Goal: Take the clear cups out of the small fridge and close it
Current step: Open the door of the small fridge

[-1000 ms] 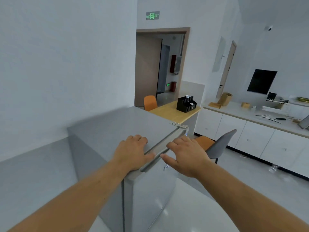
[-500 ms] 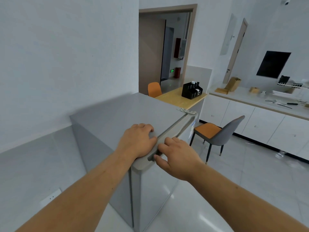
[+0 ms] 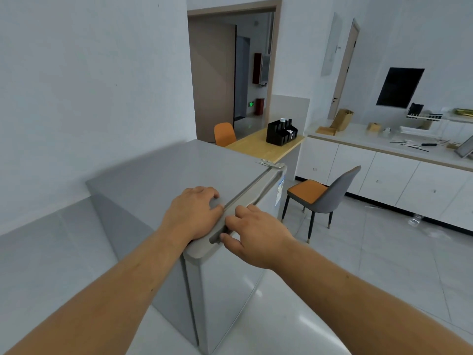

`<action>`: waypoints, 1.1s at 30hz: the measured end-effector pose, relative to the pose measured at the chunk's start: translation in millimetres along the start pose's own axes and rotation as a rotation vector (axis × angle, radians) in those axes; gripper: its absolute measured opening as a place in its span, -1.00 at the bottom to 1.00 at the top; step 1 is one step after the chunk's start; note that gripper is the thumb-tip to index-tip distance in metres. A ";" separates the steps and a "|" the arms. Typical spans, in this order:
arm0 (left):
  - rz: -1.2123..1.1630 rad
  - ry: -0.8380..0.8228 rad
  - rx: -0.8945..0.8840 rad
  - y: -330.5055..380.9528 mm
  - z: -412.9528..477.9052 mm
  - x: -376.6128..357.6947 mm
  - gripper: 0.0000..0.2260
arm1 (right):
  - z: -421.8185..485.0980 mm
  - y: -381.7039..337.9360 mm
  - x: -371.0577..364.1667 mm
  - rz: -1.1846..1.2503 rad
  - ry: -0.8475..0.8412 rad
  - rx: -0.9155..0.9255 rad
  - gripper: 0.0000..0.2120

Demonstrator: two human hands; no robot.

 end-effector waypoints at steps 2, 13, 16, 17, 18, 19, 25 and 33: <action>0.003 -0.004 -0.002 0.6 0.0 0.0 -0.64 | -0.8 -0.6 0.7 0.004 0.005 0.009 -0.64; 0.092 -0.056 -0.008 0.9 3.8 -11.3 -0.49 | -30.5 20.6 19.2 0.006 -0.006 -0.004 -0.68; 0.158 -0.091 -0.018 1.6 5.7 -16.8 -0.44 | -39.4 34.8 28.9 0.018 0.003 -0.106 -0.64; 0.166 -0.090 -0.018 1.6 6.1 -17.0 -0.44 | -40.2 39.9 33.0 0.016 0.029 -0.146 -0.63; 0.172 -0.087 -0.018 1.6 6.2 -16.9 -0.44 | -40.3 44.6 37.1 0.004 0.059 -0.187 -0.63; 0.176 -0.086 -0.017 1.7 5.9 -16.8 -0.45 | -39.9 48.2 41.1 -0.011 0.091 -0.226 -0.64; 0.175 -0.087 -0.006 3.2 3.4 -15.5 -0.46 | -38.6 58.7 36.4 -0.120 0.027 -0.390 -0.59; 0.168 -0.062 -0.023 9.1 -2.3 -6.8 -0.52 | -71.2 101.6 27.1 -0.231 -0.038 -0.559 -0.51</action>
Point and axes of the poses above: each hand's wrist, its own z-axis towards the middle knuckle, its own x-axis out of the back of the hand, y = z × x, the point moved 10 cm from there along z, towards the middle knuckle, and after that the axes turned 4 degrees about y, right-handed, at the moved point
